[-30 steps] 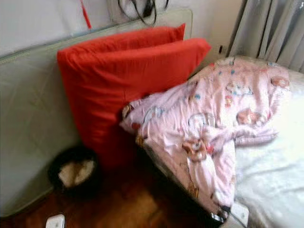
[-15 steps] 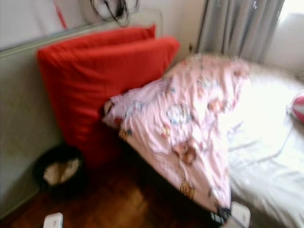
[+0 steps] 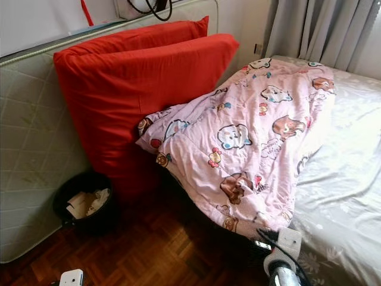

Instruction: Clean up the room

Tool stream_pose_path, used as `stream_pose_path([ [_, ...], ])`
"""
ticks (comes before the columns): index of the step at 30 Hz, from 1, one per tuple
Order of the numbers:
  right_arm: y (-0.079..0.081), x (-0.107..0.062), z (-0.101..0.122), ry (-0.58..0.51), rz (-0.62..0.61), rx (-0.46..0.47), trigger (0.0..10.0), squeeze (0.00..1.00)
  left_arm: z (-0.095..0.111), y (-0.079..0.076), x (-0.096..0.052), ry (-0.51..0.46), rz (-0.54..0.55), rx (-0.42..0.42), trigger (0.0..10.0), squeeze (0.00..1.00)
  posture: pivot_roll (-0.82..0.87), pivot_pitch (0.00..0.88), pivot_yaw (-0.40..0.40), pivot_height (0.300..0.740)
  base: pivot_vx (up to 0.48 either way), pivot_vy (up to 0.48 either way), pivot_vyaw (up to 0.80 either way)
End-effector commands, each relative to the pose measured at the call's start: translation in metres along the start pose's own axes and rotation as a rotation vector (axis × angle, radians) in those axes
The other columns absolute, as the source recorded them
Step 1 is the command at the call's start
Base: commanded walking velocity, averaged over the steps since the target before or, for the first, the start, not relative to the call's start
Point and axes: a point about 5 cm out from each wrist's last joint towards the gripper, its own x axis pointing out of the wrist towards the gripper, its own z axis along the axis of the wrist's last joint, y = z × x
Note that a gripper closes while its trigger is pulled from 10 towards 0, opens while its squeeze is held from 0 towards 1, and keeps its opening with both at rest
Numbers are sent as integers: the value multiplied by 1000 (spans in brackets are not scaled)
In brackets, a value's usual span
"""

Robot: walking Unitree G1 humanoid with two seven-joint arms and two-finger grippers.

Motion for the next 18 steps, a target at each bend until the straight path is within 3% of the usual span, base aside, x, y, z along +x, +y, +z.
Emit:
stream_pose_path([
  [1,4,-2,-11,66,12,-6,10000,0,-1,5,-1,12,7,28,10000,0,-15,0,29,740,0,0,0],
  [6,5,-6,-24,149,9,-15,10000,0,-2,4,-1,13,6,31,10000,0,-10,0,27,740,0,0,0],
  [9,-4,-14,-41,257,-21,-32,10000,0,-2,4,-1,18,1,40,10000,0,-9,0,26,740,0,0,0],
  [14,-8,-16,-44,264,-30,-25,10000,0,-3,4,-2,19,0,44,10000,0,-5,0,24,740,0,0,0],
  [15,-12,-17,-44,267,-42,-27,10000,529,-3,4,-2,20,-1,46,10000,0,-6,0,25,740,0,0,0],
  [17,-13,-18,-45,270,-48,-30,10000,529,-3,4,-2,20,-1,46,10000,0,-6,0,25,740,0,0,0],
  [18,-17,-19,-45,270,-63,-16,10000,796,-4,4,-2,22,-3,51,10000,0,-5,0,24,740,0,0,0],
])
